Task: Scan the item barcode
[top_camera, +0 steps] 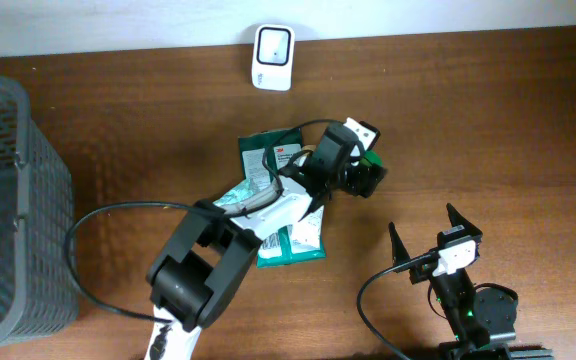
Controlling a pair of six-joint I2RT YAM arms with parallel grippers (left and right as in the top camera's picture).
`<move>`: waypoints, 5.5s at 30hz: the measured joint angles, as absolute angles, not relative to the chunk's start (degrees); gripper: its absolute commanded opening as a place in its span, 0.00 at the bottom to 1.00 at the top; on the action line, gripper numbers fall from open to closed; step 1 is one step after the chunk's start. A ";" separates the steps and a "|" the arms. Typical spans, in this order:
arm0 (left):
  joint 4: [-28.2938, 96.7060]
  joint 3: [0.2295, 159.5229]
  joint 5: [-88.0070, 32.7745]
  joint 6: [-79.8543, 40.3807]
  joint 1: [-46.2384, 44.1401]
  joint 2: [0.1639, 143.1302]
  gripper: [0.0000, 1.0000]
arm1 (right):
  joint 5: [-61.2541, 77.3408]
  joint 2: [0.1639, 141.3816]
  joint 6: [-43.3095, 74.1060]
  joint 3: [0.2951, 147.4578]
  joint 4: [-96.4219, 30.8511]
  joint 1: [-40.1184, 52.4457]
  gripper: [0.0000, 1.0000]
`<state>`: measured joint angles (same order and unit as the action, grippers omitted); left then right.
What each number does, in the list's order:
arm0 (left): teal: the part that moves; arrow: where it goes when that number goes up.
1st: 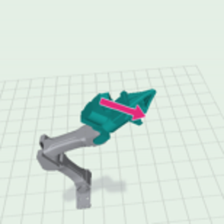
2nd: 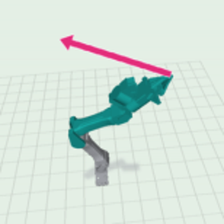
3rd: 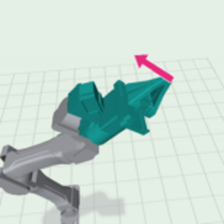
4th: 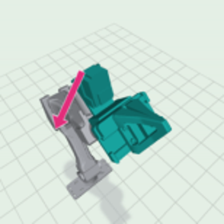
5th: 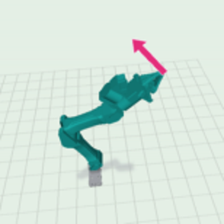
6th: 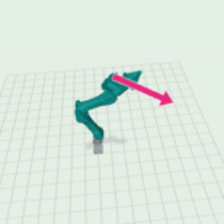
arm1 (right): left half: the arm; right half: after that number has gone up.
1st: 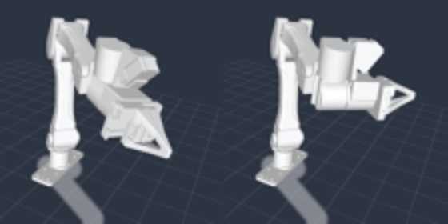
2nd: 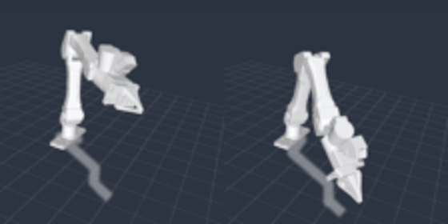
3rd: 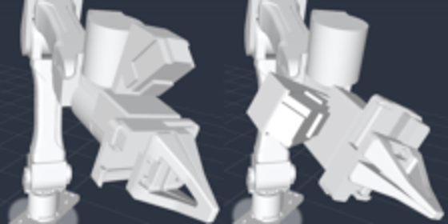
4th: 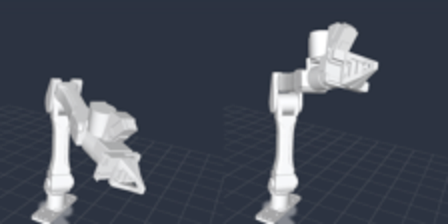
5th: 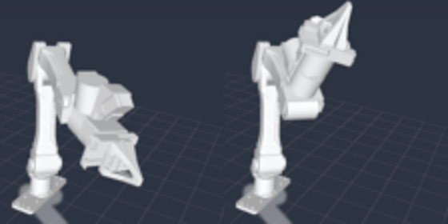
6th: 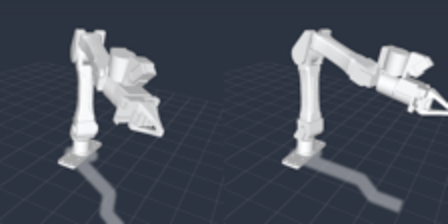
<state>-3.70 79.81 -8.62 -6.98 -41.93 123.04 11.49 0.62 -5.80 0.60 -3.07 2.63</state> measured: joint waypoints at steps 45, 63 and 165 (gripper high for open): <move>34.33 113.89 -11.53 28.51 -41.85 136.51 0.97 | 11.49 0.62 -5.80 0.60 -3.09 2.63 0.98; 33.52 114.15 -11.75 28.62 -42.00 138.76 0.52 | 11.49 0.62 -5.78 0.60 -3.09 2.63 0.98; 51.57 144.22 -17.37 58.33 -35.35 147.68 0.91 | 11.49 0.62 -5.78 0.60 -3.07 2.63 0.98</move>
<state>51.57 144.22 -17.37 58.33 -35.35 147.68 11.49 0.62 -5.78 0.60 -3.07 2.63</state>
